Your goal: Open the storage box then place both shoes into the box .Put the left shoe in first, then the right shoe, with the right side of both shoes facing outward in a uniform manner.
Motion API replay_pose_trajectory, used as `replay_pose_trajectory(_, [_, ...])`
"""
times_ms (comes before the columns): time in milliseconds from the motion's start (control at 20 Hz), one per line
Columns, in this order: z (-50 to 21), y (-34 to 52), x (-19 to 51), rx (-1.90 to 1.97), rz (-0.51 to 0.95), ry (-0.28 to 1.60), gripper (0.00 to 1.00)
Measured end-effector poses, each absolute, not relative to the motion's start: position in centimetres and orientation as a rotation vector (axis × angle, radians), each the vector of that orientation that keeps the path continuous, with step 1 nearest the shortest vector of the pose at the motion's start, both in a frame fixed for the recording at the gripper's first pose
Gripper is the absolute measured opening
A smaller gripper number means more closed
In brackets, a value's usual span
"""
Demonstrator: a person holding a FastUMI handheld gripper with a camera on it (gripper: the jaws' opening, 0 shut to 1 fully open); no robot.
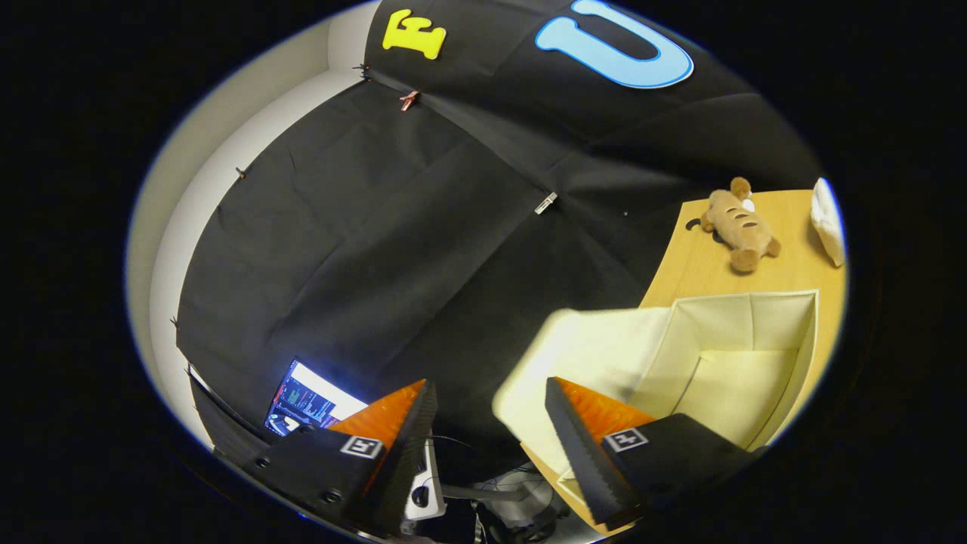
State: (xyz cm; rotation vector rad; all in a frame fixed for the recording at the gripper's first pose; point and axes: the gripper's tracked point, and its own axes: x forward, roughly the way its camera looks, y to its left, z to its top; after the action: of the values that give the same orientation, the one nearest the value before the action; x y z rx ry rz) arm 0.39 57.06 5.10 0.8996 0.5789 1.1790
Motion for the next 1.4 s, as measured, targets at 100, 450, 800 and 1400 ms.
replay_pose_trajectory(100, [4.0,55.6,0.3,0.825,1.145,0.555,0.97])
replay_pose_trajectory(450, [1.3,46.9,0.1,0.575,0.983,0.457,0.97])
replay_pose_trajectory(800, [-8.0,35.4,-1.3,0.381,0.743,0.526,0.98])
replay_pose_trajectory(1400, [-26.2,20.6,-3.4,0.118,0.388,0.8,0.95])
